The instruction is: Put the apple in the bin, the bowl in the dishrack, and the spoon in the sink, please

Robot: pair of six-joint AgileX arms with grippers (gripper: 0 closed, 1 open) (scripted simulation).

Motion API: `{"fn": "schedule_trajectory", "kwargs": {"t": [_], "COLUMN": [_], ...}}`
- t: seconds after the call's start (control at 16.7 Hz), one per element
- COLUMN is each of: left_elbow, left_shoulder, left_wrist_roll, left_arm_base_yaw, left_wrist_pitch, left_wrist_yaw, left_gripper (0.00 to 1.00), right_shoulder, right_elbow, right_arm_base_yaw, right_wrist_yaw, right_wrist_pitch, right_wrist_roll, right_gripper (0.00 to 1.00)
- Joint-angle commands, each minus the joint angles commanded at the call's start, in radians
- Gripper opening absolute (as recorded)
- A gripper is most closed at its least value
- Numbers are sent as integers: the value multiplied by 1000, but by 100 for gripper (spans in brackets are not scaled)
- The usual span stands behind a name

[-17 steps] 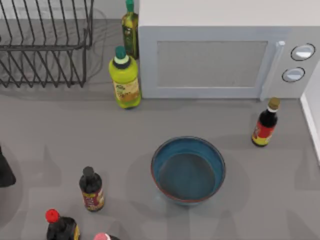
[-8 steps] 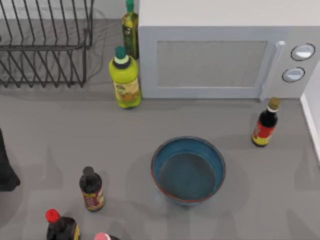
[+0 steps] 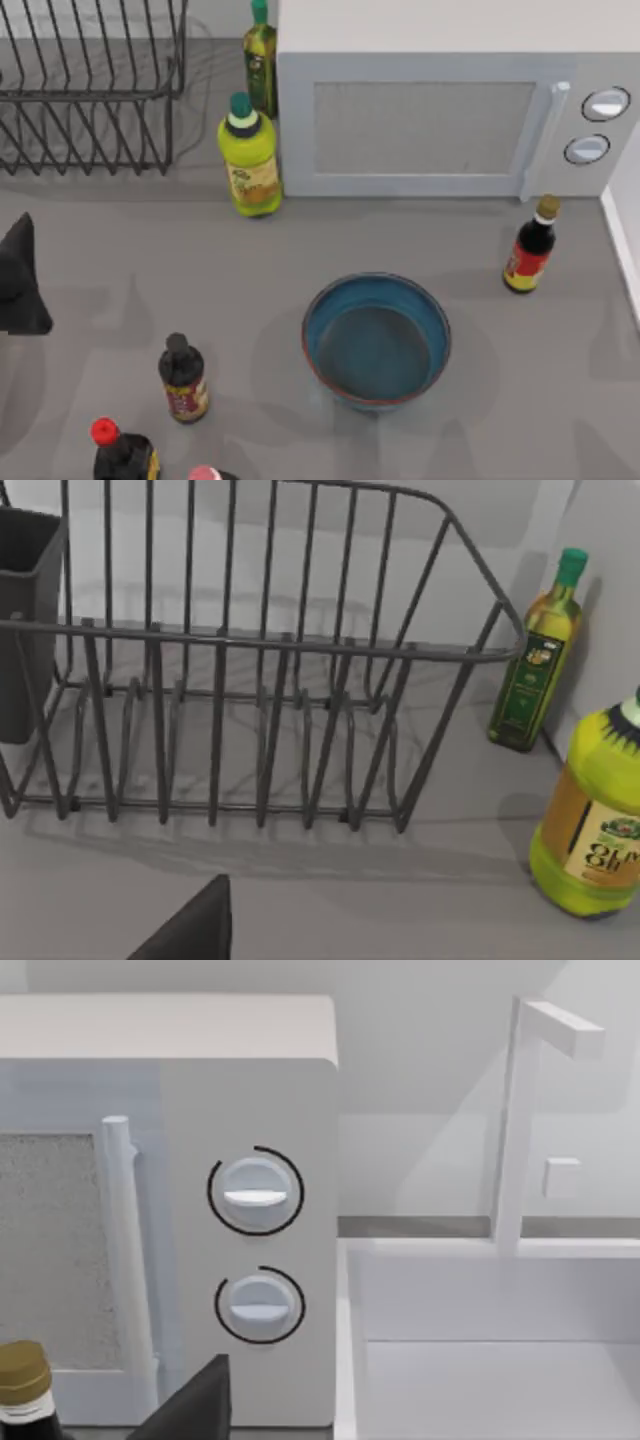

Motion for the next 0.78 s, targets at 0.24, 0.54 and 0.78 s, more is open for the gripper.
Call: {"fn": "schedule_trajectory", "kwargs": {"t": [0.24,0.54,0.78], "left_elbow": [342,846,1258], "left_shoulder": [342,846,1256], "left_wrist_roll": [-129,-317,-471], "left_arm_base_yaw": [-133,-329,-490], "left_wrist_pitch": [-218,-536,-797], "left_wrist_yaw": [1,2,4], "left_gripper": [100,100,100], "right_shoulder": [0,0,0], "right_elbow": [0,0,0], "right_arm_base_yaw": [0,0,0], "right_wrist_yaw": [0,0,0], "right_wrist_pitch": [0,0,0], "right_wrist_roll": [0,0,0], "right_gripper": [100,100,100]}}
